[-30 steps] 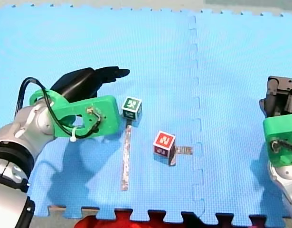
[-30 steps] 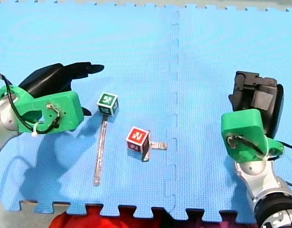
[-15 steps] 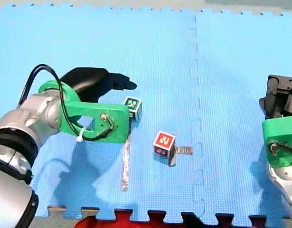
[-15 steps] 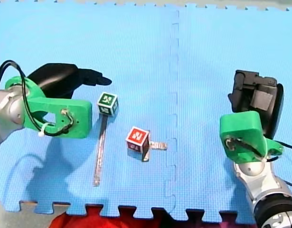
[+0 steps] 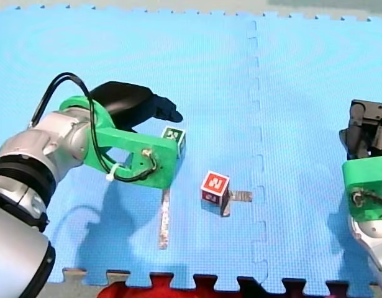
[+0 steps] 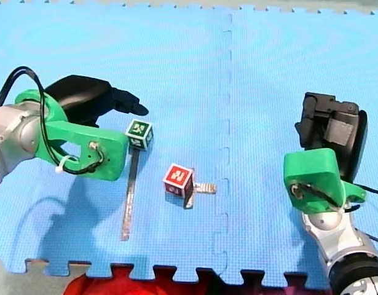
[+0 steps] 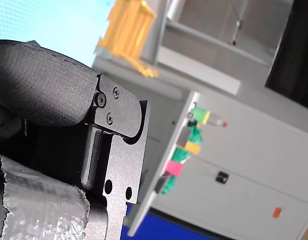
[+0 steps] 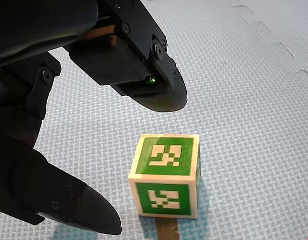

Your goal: Stack cube left

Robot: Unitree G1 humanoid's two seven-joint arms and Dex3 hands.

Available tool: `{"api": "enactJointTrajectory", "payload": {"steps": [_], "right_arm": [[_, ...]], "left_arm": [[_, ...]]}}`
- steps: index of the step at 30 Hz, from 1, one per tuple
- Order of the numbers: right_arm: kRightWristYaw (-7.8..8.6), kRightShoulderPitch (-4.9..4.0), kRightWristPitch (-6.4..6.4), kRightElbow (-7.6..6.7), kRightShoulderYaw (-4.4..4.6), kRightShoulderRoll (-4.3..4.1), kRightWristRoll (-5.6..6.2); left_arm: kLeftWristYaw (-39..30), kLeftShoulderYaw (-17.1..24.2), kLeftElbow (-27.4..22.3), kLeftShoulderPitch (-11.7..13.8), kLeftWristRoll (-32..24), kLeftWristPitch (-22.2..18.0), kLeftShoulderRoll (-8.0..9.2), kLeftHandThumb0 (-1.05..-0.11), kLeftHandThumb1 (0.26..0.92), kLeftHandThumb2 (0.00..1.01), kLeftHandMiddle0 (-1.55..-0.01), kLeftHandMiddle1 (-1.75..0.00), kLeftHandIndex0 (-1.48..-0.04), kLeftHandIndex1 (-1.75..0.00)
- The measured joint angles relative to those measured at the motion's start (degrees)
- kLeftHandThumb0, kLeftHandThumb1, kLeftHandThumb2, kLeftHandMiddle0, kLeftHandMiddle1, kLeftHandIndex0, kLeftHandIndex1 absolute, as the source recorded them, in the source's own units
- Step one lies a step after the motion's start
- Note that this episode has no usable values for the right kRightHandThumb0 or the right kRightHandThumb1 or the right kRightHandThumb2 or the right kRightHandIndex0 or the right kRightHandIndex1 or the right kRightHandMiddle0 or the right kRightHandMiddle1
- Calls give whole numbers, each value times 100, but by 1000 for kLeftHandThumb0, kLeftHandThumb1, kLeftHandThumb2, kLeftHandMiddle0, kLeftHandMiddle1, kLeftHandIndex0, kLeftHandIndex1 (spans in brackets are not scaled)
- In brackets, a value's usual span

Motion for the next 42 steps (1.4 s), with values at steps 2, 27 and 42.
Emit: {"api": "enactJointTrajectory", "payload": {"steps": [2,27,42], "right_arm": [[-3,14,-2,-8,6,4,-2],[145,175,-198,4,-74,-127,49],[104,329,-312,-113,-44,-207,-63]], "left_arm": [[6,29,8,25,-61,1,-33,-323,720,1,-729,-1653,-760,-16],[-160,1039,153,672,-1242,194,-392,-410,703,0,-779,-1744,-749,-2],[-163,1217,131,724,-1306,170,-451,-548,685,0,-833,-1746,-758,-6]]}}
